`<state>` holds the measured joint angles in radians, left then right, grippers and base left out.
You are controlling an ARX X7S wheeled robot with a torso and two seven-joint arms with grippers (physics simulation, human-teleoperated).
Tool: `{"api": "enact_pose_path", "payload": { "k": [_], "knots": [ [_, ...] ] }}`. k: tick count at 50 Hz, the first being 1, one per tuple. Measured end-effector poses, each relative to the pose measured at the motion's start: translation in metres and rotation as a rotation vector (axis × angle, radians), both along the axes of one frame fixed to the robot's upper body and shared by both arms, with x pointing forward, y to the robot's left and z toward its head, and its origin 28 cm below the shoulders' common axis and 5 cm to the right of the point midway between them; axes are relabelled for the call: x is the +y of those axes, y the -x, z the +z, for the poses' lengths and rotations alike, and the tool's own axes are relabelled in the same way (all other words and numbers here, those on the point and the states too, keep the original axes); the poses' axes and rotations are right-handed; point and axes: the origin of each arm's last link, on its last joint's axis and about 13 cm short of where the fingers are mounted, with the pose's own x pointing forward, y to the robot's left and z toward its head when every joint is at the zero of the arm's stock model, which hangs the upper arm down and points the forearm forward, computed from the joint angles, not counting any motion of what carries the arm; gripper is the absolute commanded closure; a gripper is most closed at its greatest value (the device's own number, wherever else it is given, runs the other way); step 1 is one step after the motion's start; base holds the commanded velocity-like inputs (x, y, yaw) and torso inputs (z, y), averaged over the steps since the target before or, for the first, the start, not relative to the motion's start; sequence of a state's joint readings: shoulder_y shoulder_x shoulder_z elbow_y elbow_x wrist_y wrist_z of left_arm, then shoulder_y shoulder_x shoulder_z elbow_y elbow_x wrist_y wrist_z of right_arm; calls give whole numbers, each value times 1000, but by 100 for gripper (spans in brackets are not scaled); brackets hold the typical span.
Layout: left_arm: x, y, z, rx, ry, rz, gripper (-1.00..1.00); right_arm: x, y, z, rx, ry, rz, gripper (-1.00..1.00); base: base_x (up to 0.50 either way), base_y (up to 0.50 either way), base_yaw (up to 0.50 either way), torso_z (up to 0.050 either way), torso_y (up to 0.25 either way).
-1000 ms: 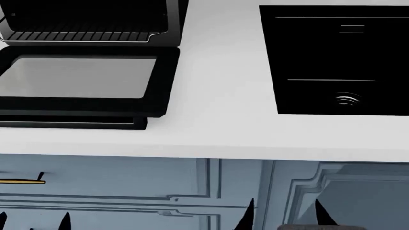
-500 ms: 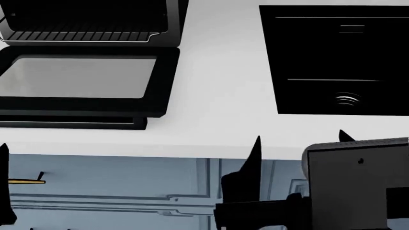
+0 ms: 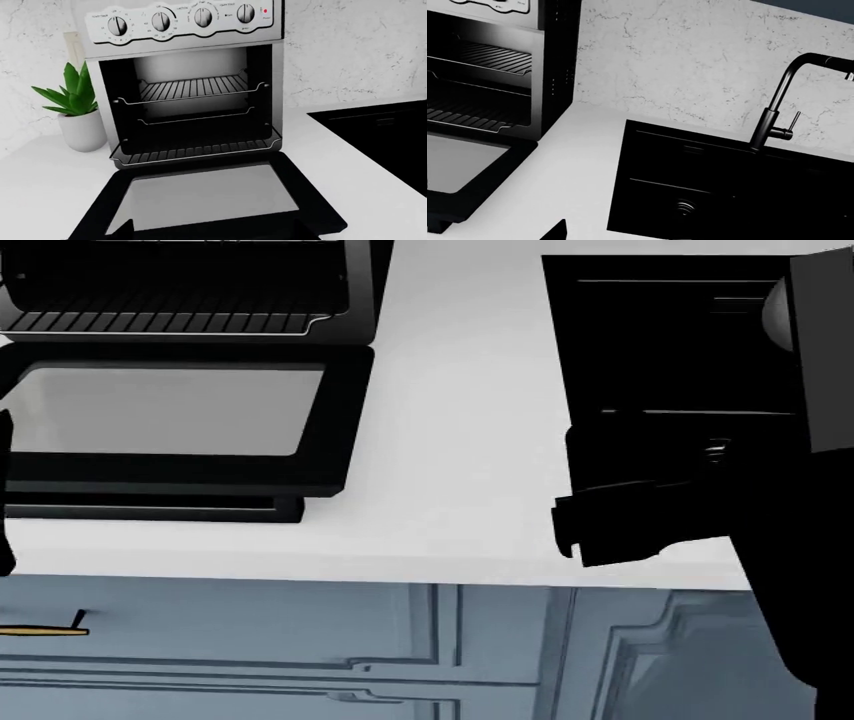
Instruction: Fully slide the toaster oven bottom rack0 out.
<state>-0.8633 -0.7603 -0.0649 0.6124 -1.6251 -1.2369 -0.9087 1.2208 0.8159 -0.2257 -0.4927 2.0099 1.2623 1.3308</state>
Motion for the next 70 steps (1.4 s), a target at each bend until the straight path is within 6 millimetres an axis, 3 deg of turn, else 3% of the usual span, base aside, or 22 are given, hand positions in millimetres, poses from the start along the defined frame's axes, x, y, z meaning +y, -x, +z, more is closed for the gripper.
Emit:
{"api": "enact_pose_path", "payload": {
  "k": [17, 37, 54, 70],
  "knots": [
    [1, -8, 11, 11, -6, -20, -100, -4, -4, 11, 21, 11, 0, -100, 500, 0, 0, 0, 0],
    [5, -6, 7, 28, 6, -8, -100, -5, -7, 2, 52, 11, 8, -100, 420, 0, 0, 0, 1],
    [12, 38, 30, -121, -499, -307, -100, -6, -9, -14, 57, -19, 24, -100, 0, 0, 0, 0, 0],
    [7, 45, 27, -119, -756, -450, -100, -4, -9, -20, 61, -28, 31, -100, 0, 0, 0, 0, 0]
  ]
}}
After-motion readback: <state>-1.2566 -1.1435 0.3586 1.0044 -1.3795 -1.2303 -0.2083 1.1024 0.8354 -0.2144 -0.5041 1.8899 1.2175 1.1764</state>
